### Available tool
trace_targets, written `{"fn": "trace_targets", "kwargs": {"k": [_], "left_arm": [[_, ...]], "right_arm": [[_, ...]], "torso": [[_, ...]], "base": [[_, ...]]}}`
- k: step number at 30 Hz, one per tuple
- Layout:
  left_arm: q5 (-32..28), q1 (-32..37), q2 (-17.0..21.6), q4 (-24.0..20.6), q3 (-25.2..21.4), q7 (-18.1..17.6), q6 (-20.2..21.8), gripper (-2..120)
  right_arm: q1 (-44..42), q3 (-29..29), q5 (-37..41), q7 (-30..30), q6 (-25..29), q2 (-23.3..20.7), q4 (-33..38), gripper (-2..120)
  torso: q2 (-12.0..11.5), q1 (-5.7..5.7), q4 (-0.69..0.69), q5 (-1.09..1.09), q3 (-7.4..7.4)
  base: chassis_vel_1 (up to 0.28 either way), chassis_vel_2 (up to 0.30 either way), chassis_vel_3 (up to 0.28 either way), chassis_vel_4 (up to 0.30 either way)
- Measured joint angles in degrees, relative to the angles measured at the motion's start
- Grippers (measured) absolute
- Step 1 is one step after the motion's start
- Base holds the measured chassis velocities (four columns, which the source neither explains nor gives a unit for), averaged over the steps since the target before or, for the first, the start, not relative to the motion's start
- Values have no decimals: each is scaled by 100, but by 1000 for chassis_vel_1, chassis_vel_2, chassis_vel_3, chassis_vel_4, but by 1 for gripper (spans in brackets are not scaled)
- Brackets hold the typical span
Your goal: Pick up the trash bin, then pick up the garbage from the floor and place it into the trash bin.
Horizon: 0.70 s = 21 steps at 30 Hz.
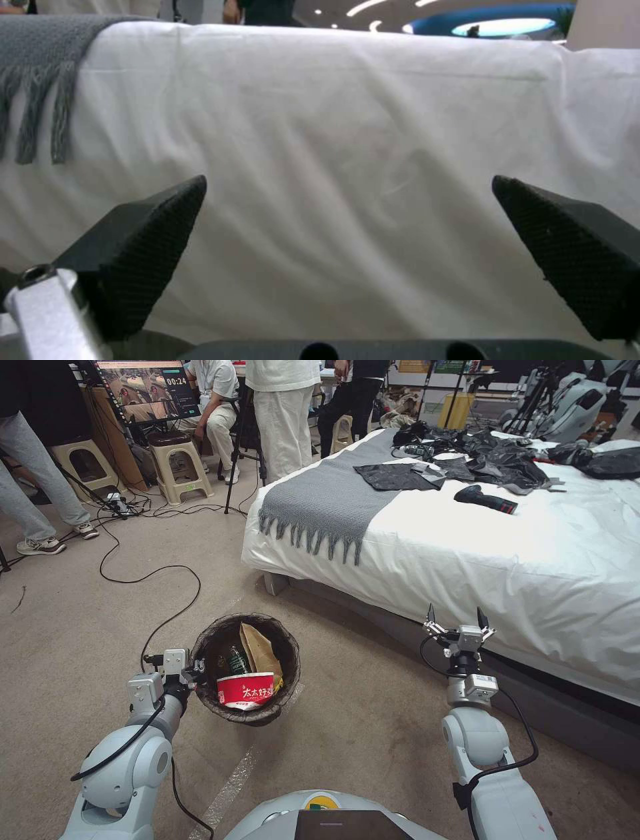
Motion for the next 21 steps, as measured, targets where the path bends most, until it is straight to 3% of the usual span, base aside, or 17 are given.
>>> {"fn": "trace_targets", "kwargs": {"k": [9, 21], "left_arm": [[-61, 0, 15, -16, -43, -16, 34, 0], [-82, -5, 22, -38, -62, -64, 71, 0]], "right_arm": [[11, -32, 30, 8, -27, -143, 7, 100], [32, -89, 38, 11, -26, -137, -7, 100]], "torso": [[0, 0, 0, 0, 0], [0, 0, 0, 0, 0]], "base": [[0, 0, 0, 0], [73, 69, 63, 68]]}}
